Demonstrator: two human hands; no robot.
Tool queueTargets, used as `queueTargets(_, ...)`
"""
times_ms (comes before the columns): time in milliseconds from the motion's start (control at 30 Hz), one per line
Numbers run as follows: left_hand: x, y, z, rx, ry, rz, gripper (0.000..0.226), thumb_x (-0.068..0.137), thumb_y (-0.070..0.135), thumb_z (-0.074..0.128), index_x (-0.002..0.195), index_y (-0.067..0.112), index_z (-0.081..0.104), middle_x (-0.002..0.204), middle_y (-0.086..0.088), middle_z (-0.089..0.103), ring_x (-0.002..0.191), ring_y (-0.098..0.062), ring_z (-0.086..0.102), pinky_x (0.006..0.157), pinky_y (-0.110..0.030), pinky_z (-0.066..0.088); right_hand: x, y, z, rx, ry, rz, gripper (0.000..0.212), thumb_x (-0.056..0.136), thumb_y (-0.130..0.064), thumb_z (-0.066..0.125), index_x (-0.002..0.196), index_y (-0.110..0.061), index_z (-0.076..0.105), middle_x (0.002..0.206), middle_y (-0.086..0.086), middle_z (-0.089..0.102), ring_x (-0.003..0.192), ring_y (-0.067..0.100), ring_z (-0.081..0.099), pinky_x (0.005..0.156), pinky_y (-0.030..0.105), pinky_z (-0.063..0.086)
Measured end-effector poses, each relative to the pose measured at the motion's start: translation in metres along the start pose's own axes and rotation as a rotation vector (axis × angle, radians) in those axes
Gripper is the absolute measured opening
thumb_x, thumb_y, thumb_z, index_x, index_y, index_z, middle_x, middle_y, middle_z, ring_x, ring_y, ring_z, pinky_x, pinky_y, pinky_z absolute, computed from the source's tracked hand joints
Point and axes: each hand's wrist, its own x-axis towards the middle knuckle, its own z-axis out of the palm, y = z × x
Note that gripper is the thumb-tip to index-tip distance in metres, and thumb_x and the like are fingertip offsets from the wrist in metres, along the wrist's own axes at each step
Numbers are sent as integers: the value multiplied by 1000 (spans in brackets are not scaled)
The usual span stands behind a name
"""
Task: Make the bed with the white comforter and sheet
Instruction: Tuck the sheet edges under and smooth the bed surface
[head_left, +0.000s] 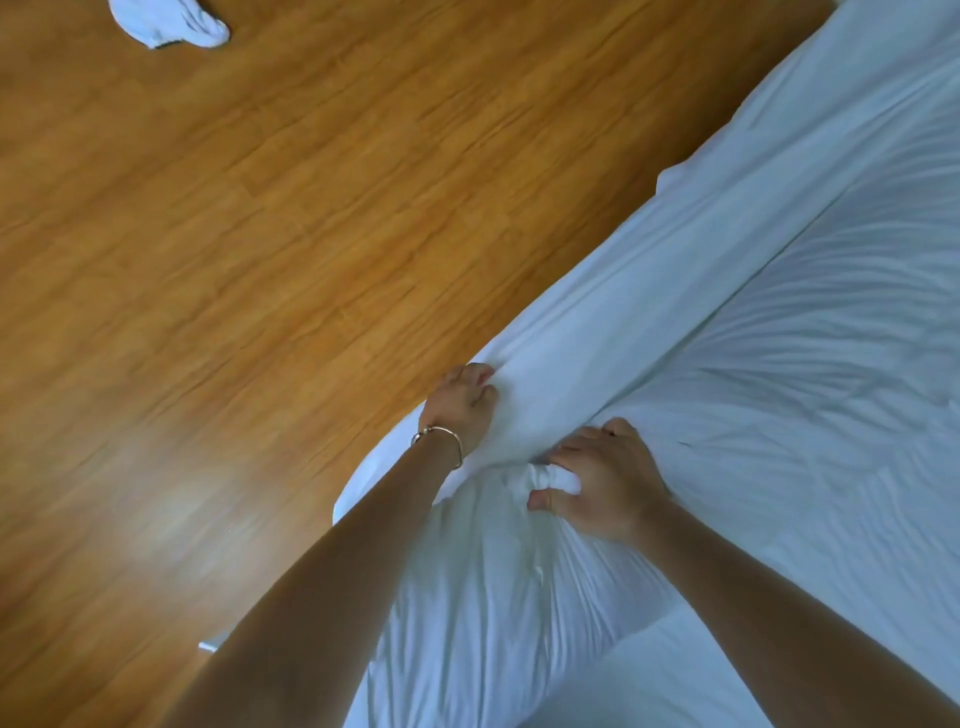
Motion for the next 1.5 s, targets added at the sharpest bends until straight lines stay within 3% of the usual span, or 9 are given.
queueTargets(200,53,-6,28,-67,-73,-183,45,101,42,28,142,35,42,152,9,34,141,-18,27,114,-35,19,4,5,11,-6,41,19,53,83,-71,40,70,-29,69,71,-14,67,76,9,62,69,31,30)
queueTargets(633,150,-60,54,78,-280,-361,51,106,36,22,143,6,41,149,-18,39,136,-34,37,109,-35,28,20,9,20,14,39,23,67,87,-77,27,60,-29,66,59,-13,62,66,8,61,68,31,22)
queueTargets(800,178,-91,62,144,-283,-398,58,103,46,25,146,9,36,151,-18,36,136,-35,37,103,-41,32,27,9,26,7,21,8,64,84,-75,30,58,-28,65,58,-11,63,64,12,63,70,31,35)
queueTargets(933,179,-86,54,168,-260,-353,66,92,61,41,133,11,51,136,-14,53,124,-35,49,106,-44,35,28,9,26,0,14,13,65,82,-76,29,57,-28,65,58,-11,63,66,13,64,71,32,40)
queueTargets(1033,168,-81,41,94,-119,-339,45,74,58,66,94,18,66,98,-9,66,109,-33,60,91,-37,45,28,10,27,21,0,14,64,82,-75,31,57,-27,64,59,-10,63,67,14,64,72,34,41)
queueTargets(1200,145,-55,2,53,55,-294,56,93,60,45,73,8,52,70,-4,47,73,-28,48,60,-31,32,34,9,21,27,-134,37,73,81,-79,19,70,-29,71,70,-9,69,77,15,66,79,36,38)
queueTargets(1300,108,-31,-48,-76,-46,-261,64,77,78,52,74,14,56,76,-1,53,70,-22,50,61,-31,39,38,6,12,19,-280,41,87,73,-82,1,92,-33,71,92,-9,71,97,12,62,90,34,31)
queueTargets(1400,63,-13,-86,256,-352,-212,78,46,84,68,94,22,65,96,5,64,88,-18,60,84,-31,48,38,5,10,-9,-297,42,92,69,-82,-5,99,-37,68,102,-11,70,105,10,59,94,34,30)
queueTargets(1500,21,7,-101,655,-460,-234,74,57,78,70,88,11,66,92,-4,67,84,-25,62,76,-33,48,36,4,10,2,-282,67,91,67,-84,-3,102,-40,68,108,-10,70,109,14,58,95,35,33)
